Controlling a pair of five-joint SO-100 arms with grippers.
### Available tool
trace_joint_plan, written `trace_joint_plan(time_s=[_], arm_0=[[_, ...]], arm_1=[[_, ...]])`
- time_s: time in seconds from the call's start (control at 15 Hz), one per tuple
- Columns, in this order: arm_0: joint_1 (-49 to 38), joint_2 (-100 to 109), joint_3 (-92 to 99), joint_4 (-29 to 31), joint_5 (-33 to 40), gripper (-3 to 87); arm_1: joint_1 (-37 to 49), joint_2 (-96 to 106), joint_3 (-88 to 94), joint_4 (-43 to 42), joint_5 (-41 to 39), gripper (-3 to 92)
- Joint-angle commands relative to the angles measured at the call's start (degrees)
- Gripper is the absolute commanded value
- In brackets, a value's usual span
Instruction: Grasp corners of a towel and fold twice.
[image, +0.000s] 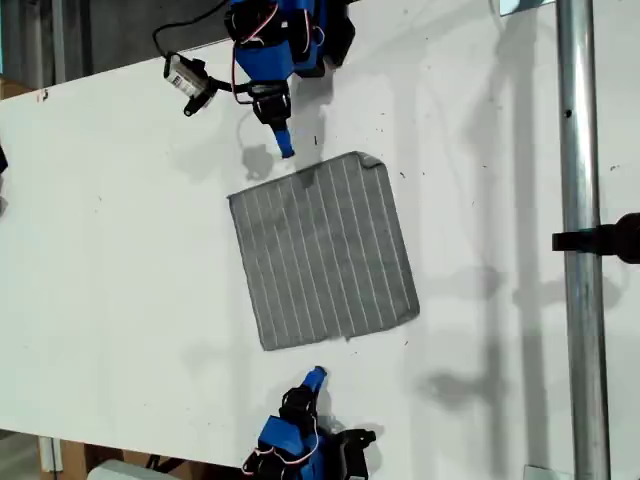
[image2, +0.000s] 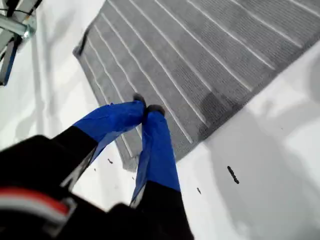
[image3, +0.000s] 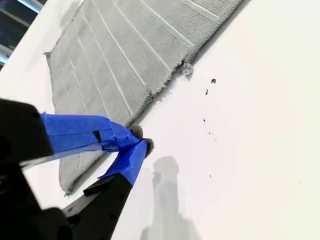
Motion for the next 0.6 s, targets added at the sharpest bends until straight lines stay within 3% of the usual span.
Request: trace_joint_plan(time_s=[0.0,0.27,0.53], arm_0=[[-0.97,0.0,0.18,0.09,0.26,-2.9],[-2.11,0.0,0.18,-0.18,0.44,-2.9],[-1.58,0.0,0.18,-0.35,-1.49,-2.9]], arm_1=[[-7.38,-6.77,-7.12,-0.44,-6.24,-0.2],[-13.71,-34.45,-26.63,10.81,-16.7,-0.2],[-14.94,-43.24,-38.5,17.67,-17.49,-0.2]])
